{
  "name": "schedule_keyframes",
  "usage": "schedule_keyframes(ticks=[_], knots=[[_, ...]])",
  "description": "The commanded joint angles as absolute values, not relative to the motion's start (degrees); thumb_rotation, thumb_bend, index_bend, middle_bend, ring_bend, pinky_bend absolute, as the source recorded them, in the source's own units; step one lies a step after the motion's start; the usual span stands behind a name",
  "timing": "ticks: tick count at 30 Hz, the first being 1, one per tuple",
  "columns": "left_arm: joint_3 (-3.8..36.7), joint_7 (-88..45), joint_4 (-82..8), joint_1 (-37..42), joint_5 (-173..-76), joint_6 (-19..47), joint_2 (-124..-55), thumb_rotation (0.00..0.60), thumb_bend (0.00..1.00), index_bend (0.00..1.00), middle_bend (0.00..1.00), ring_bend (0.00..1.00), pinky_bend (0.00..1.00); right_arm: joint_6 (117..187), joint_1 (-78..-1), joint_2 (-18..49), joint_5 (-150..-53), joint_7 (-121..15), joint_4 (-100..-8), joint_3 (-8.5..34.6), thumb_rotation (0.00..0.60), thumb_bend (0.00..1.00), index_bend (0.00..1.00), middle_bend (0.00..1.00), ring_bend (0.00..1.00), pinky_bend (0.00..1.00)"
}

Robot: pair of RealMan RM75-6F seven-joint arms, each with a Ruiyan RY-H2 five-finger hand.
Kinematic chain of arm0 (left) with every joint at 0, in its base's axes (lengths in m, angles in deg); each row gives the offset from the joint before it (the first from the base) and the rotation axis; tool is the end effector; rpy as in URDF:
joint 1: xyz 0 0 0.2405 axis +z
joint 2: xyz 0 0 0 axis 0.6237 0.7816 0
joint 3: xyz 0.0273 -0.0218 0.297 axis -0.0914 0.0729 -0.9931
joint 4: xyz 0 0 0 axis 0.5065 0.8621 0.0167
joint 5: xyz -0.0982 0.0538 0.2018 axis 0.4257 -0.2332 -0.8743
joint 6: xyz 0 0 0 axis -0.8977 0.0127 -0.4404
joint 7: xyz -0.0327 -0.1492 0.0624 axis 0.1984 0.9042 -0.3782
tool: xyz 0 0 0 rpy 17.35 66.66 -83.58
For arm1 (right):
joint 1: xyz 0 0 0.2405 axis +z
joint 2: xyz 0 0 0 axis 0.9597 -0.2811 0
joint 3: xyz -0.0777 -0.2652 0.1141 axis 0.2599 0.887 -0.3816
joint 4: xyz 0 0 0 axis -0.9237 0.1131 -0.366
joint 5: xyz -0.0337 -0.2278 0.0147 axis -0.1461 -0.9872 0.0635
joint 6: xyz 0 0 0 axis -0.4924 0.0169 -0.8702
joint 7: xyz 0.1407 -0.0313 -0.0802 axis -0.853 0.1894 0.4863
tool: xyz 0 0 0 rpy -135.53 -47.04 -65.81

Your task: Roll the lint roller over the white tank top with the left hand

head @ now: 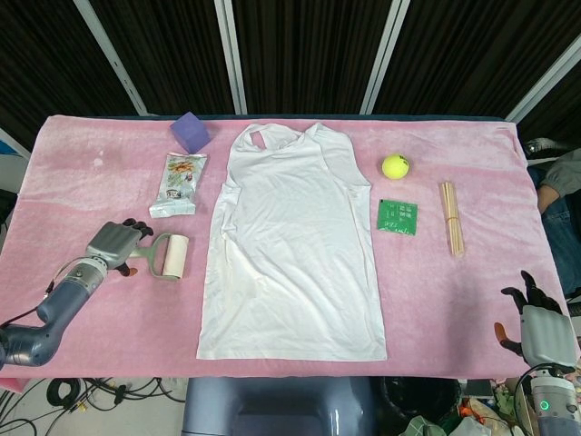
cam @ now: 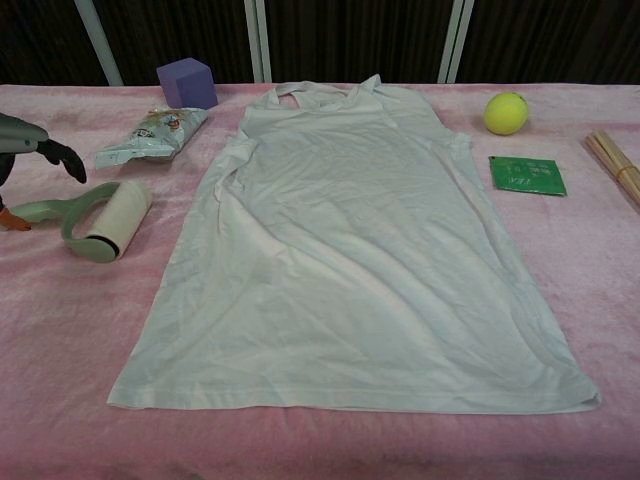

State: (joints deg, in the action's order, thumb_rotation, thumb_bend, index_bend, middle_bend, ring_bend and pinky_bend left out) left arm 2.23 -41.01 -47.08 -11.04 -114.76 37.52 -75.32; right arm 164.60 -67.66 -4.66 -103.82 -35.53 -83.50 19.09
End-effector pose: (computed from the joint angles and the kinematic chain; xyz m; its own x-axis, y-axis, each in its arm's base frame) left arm -0.2940 0.4198 0.0629 0.7042 0.4557 0.5444 0.6948 -0.2847 -0.6604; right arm -0.3703 -0.2050 0.1404 0.3998 -0.2121 0.8917 -0.8542 0.2666 0.4463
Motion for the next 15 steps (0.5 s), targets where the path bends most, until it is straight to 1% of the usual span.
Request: schedule_keyframes(ticks=[1, 3, 6, 10, 15], knots=[[3.1, -44.3, -53.9, -10.7, -112.2, 32.4, -70.0, 0.6, 0.21, 0.2, 0.17, 0.1, 0.41, 164.6, -67.7, -4.6, -103.9, -35.5, -83.5, 19.1, 0.6, 0.28, 0.3, 0.03, 0.16, 0.2], [3.6, -44.5, -56.7, -9.3, -114.0, 27.9, -68.2, 0.6, 0.21, 0.2, 0.17, 0.1, 0.4, 164.7, -67.7, -4.6, -104.0, -35.5, -83.5, 19.2, 0.6, 0.28, 0.3, 0.03, 0.16, 0.2], [4.5, -40.4, -58.7, -5.1, -121.8, 19.5, -66.7, 0.6, 0.21, 0.2, 0.18, 0.1, 0.38, 164.9, -67.7, -4.7, -104.2, -35.5, -83.5, 19.2, 0.6, 0.28, 0.3, 0.03, 0.16, 0.2], [3.9, -33.9, -60.1, 1.3, -130.9, 9.7, -65.3, 0.6, 0.21, 0.2, 0.17, 0.1, 0.36, 164.9, -67.7, -4.7, -104.2, -35.2, -83.4, 19.2, 0.6, 0.28, 0.3, 0.03, 0.16, 0.2], [1.1, -30.2, -64.3, 7.8, -132.9, 4.9, -62.6, 0.6, 0.22, 0.2, 0.16, 0.1, 0.31, 165.1, -67.7, -4.6, -104.3, -35.0, -83.3, 19.2, 0.6, 0.28, 0.3, 0.03, 0.16, 0.2]])
